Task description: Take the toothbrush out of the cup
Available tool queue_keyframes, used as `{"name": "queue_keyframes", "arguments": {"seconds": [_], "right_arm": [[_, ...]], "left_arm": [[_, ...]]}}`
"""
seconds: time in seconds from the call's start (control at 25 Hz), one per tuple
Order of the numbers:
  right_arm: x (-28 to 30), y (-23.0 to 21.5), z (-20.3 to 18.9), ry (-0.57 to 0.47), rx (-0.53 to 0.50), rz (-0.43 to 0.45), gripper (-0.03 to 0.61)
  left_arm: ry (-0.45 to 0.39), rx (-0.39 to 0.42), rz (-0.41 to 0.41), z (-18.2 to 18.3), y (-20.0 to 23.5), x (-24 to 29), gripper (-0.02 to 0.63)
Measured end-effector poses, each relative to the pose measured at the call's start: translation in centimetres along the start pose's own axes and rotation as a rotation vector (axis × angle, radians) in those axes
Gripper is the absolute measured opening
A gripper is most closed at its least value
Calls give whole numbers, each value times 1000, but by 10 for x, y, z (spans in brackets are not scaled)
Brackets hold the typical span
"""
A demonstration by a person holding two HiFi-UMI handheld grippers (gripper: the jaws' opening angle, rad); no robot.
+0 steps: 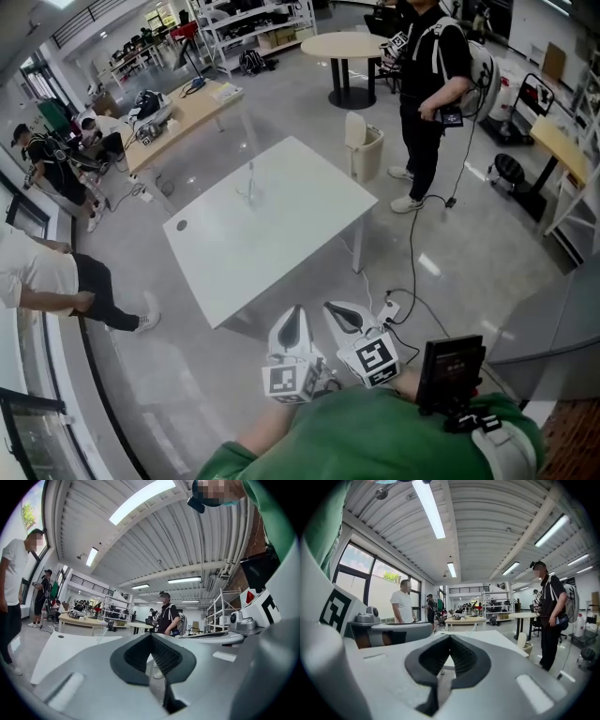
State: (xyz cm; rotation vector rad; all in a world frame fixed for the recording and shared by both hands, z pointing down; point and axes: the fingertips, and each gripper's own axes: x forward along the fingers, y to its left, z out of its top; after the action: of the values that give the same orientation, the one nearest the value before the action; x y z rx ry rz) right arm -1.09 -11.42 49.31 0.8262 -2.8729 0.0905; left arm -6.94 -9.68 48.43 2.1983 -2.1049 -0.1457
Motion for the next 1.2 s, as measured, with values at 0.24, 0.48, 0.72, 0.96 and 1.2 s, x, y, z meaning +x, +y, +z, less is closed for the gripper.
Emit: {"name": "queue_keyframes", "arguments": {"seconds": [0.24,0.48,0.72,0.96,1.2], "right_arm": [[55,3,13,-3,-12,-10,3],[96,3,20,15,-18,-34,3],[131,6,23,34,-27,2,3],[168,-5,30,33,-29,42,3],[207,-26,32,31,-18,91,3]], "left_arm": [[-9,10,-23,8,47,25,5],[11,-4,-25,8,86,40,5],[0,-9,11,13,118,54,5],[2,-1,55,14,142,77,5],[12,8,107,14,167,115,5]]}}
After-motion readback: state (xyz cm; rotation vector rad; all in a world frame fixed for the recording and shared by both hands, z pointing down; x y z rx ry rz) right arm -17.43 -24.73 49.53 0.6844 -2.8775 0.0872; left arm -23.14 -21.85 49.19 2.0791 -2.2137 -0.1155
